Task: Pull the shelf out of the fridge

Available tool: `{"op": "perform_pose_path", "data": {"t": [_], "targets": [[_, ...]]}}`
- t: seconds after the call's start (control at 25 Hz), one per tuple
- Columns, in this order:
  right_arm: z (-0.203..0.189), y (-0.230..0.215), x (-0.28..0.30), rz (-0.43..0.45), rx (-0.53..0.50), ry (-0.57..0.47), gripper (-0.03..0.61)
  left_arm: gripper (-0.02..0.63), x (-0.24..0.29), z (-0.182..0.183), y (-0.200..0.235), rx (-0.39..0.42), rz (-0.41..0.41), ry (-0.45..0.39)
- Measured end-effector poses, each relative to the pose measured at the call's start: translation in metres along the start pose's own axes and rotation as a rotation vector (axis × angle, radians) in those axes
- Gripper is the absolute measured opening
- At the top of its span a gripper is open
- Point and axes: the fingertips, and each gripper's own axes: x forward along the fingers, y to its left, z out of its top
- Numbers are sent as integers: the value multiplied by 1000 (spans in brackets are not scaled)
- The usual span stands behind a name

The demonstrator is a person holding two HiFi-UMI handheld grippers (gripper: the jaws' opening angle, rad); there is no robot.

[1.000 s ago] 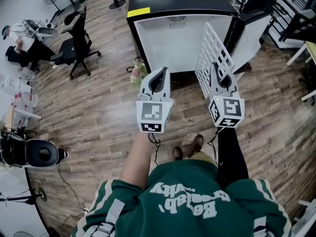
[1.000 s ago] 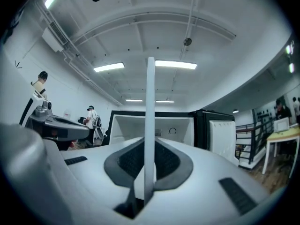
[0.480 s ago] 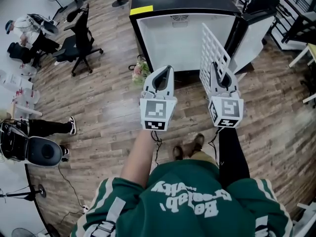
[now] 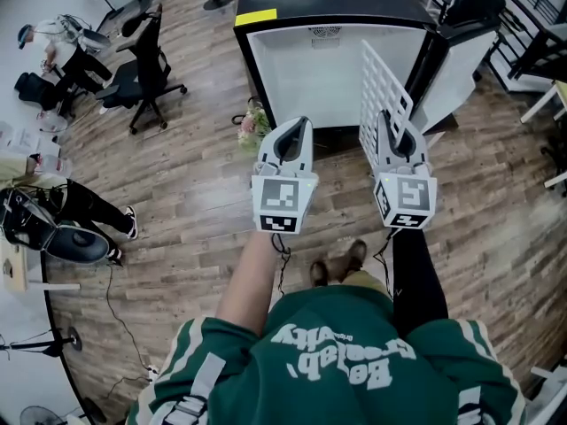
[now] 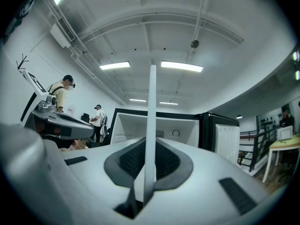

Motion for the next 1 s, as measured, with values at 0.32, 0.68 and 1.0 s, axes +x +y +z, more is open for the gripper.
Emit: {"op": "perform_pose_path", "data": {"t": [0.32,0.68,1.0], "targets": [[-6,-1,10,5,23,19,37,15,6,1,6,-3,8,-3],[-7,-1,16,9,33,18,37,16,9,-1,11,-8,19,-3],[-5,1,18,17,34,12,37,15,10,1,14,-6,25,-4]]}}
